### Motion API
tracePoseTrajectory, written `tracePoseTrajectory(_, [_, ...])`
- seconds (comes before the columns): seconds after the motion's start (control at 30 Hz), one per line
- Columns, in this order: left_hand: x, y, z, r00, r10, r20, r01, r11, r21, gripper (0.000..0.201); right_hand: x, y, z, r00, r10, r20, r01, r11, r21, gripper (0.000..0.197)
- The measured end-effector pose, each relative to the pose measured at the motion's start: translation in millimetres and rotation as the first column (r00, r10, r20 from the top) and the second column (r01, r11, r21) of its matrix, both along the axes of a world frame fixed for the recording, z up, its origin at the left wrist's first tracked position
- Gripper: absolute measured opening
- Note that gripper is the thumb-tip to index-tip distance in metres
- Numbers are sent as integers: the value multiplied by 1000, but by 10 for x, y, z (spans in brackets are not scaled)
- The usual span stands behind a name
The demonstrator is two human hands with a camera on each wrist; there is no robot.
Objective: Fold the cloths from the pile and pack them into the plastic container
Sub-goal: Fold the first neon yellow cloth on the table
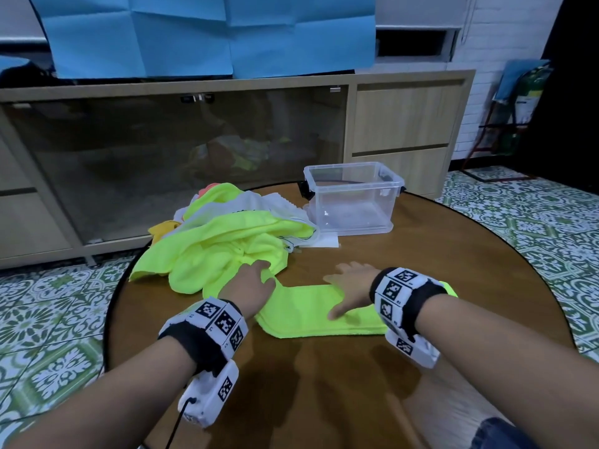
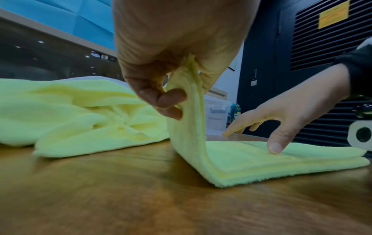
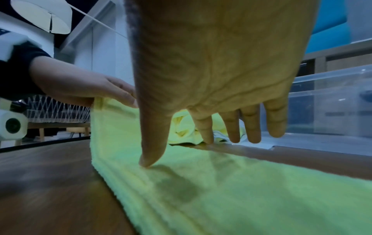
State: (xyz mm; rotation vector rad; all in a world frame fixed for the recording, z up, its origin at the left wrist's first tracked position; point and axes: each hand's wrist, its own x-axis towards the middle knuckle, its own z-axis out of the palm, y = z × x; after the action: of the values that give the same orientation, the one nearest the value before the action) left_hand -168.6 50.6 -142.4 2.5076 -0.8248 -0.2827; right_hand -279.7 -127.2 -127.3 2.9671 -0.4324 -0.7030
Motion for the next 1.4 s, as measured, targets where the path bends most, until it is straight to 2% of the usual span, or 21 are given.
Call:
tracePoseTrajectory(0.1, [-129,-128,45,998,-57,30,56,997,56,47,-87,-79,-26,999,-25,-35,26,1000,14,88])
tracePoseTrajectory(0.27, [-272,-282,49,992,-124,1,123,986,116,54,-101,-98,-119,998,-30,-55,32,999,28,89])
tracePoseTrajectory(0.5, [-386,-316,2,980,-179,-90,185,981,60,54,-138,-122,-169,1000,-25,-18,26,998,49,90])
tracePoseTrajectory(0.73, [-367,-404,-51,971,-220,-89,234,951,203,52,-160,-133,-187,1000,-18,-1,18,997,73,89])
tracePoseTrajectory(0.83, [-376,-408,-51,960,-267,-83,279,908,312,52,-164,-133,-195,1000,-16,-3,16,998,68,89])
tracePoseTrajectory(0.97, [-416,-360,-171,929,-365,-66,347,791,503,55,-175,-120,-192,1000,-17,-16,18,998,68,88])
tracePoseTrajectory(1.07, [-443,-435,-303,918,-397,-24,332,732,595,61,-175,-108,-197,999,-12,-48,15,998,56,86])
tracePoseTrajectory(1.17, [-407,-589,-364,931,-365,8,273,708,651,63,-217,-110,-300,994,-33,-102,42,995,94,81])
tracePoseTrajectory(1.4, [-417,-626,-339,948,-318,-26,255,704,663,66,-366,-150,-517,997,-80,-10,81,992,99,72])
